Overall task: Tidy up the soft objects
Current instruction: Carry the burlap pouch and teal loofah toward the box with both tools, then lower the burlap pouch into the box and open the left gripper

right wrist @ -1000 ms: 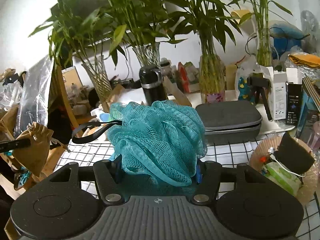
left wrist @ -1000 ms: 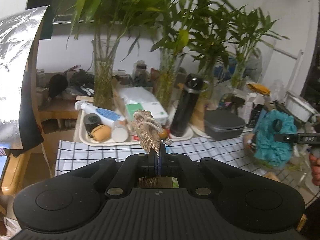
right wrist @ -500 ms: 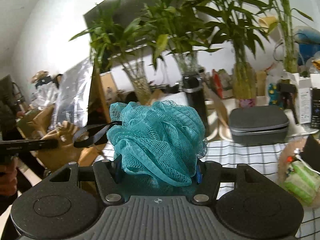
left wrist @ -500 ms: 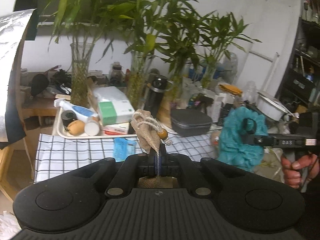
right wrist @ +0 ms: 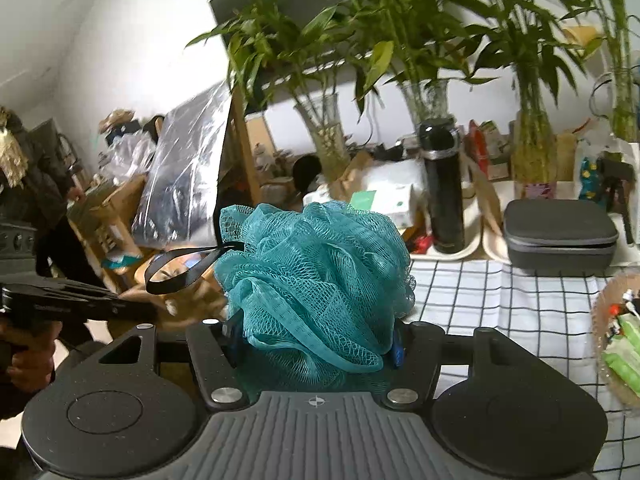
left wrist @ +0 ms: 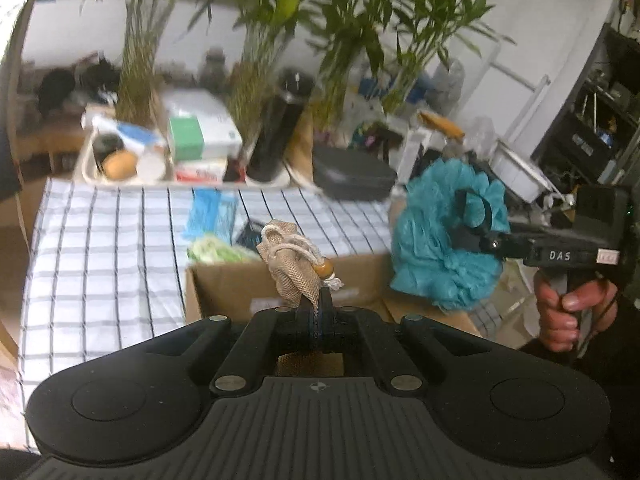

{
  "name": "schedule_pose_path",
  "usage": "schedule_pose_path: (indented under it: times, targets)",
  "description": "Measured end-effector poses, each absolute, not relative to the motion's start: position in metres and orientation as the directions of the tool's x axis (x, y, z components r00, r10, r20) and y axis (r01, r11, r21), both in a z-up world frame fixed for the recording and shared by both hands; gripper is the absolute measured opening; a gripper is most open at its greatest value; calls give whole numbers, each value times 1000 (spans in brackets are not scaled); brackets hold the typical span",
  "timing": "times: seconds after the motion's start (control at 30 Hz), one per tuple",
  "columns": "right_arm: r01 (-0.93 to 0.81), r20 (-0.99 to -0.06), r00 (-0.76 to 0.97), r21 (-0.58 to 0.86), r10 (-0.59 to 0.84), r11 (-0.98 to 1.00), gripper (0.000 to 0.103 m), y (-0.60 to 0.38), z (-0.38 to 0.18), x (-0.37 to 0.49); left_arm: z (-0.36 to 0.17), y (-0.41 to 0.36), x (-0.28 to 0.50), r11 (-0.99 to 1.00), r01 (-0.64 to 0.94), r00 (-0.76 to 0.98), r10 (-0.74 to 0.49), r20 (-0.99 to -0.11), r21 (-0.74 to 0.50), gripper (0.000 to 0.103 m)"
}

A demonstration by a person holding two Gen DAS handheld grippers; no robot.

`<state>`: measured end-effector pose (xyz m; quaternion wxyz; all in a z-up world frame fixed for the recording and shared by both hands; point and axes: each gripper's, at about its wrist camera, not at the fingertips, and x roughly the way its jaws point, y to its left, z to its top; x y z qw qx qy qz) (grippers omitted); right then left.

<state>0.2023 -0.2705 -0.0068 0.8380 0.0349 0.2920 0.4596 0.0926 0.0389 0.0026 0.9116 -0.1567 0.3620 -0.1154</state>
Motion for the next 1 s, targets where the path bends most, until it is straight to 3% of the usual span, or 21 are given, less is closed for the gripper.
schedule_pose_path:
  times: [0.3, 0.57, 0.8, 0.83, 0.9, 0.93, 0.97, 1.0]
  targets:
    - [-773, -498, 369, 305, 785, 557, 65, -261, -11, 198, -15, 23, 96, 967, 52, 648, -222, -729, -248, 1]
    - [-770, -513, 368, 299, 775, 564, 65, -260, -13, 199, -15, -2, 99, 995, 67, 640, -98, -762, -72, 1]
    - [-770, -520, 368, 294, 770, 567, 66, -256, -13, 199, -19, -10, 99, 997, 74, 639, -54, -767, -8, 4]
    - [-771, -521, 367, 293, 771, 565, 66, -256, -13, 200, -19, -10, 99, 997, 80, 641, -56, -766, -6, 6]
    - [-770, -523, 367, 293, 769, 567, 66, -256, -13, 200, -21, -9, 98, 996, 85, 644, -60, -763, -7, 26]
    - [-769, -525, 368, 292, 768, 569, 66, -256, -14, 201, -22, -8, 98, 997, 81, 649, -60, -759, -9, 43]
    - [-768, -526, 369, 292, 766, 570, 66, -256, -14, 201, -21, -7, 96, 997, 75, 660, -58, -749, -12, 52]
    - [-767, -527, 369, 292, 766, 571, 66, -256, -14, 201, -21, -5, 93, 998, 68, 673, -57, -737, -14, 54]
